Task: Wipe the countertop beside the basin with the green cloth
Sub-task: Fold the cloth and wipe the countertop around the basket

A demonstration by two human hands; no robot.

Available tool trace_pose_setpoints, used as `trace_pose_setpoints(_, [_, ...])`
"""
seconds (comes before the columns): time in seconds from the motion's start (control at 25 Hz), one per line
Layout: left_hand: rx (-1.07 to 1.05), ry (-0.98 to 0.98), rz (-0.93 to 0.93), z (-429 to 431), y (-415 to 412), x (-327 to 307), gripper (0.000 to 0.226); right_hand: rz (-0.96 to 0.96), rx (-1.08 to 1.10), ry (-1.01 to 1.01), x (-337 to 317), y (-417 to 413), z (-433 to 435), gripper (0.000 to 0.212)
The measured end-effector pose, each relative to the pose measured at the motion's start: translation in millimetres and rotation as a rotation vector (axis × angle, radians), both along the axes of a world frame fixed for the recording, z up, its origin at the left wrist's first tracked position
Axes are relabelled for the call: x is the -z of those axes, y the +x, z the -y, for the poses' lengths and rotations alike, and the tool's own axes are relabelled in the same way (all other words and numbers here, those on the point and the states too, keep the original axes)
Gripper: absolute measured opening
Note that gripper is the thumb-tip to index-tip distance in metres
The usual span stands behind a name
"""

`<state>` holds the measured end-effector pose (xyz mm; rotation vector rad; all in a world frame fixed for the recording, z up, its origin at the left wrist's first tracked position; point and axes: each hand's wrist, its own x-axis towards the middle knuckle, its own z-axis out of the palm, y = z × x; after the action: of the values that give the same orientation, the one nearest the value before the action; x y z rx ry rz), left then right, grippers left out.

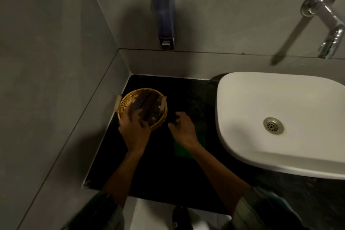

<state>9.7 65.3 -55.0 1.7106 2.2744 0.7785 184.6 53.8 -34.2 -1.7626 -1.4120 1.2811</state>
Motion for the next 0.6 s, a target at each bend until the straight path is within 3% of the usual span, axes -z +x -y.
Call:
trace_pose_setpoints(0.08, [-0.099, -0.104, 0.075, -25.3, -41.6, -7.2, 0.05, -0.202, -0.03, -0.145, -10.2, -16.5, -49.0, 0.071])
trace_pose_setpoints(0.2, [0.085, -0.33, 0.002, -32.0, -69.8, 4.2, 0.043, -0.397, -0.005, -0.274, -1.6, -34.9, -72.1, 0.069])
trace_pose_setpoints(0.28, [0.102, -0.314, -0.014, -25.8, -79.0, 7.6, 0.041, -0.438, -0.007, -0.304, 8.5, -39.0, -67.4, 0.065])
trace_pose_setpoints(0.4, [0.049, -0.322, -0.069, -12.0, -83.3, 3.1, 0.043, -0.516, 0.054, -0.349, 15.8, -33.6, -59.4, 0.075])
trace_pose_setpoints(0.44, [0.061, -0.26, -0.138, -7.2, -78.8, -1.0, 0.043, -0.394, 0.041, -0.276, 14.6, -29.0, -55.7, 0.073])
trace_pose_setpoints(0.48, [0.097, -0.151, -0.172, -1.7, -69.9, -5.0, 0.041, -0.144, -0.007, -0.173, 14.3, -21.9, -50.6, 0.069])
trace_pose_setpoints(0.52, [0.156, -0.054, -0.14, 3.5, -56.2, -9.0, 0.038, 0.147, -0.072, -0.076, 16.6, -12.4, -44.0, 0.064])
trace_pose_setpoints(0.6, [0.276, -0.07, -0.016, 19.4, -21.3, -9.5, 0.036, 0.632, -0.291, -0.077, 18.1, 5.1, -26.7, 0.068])
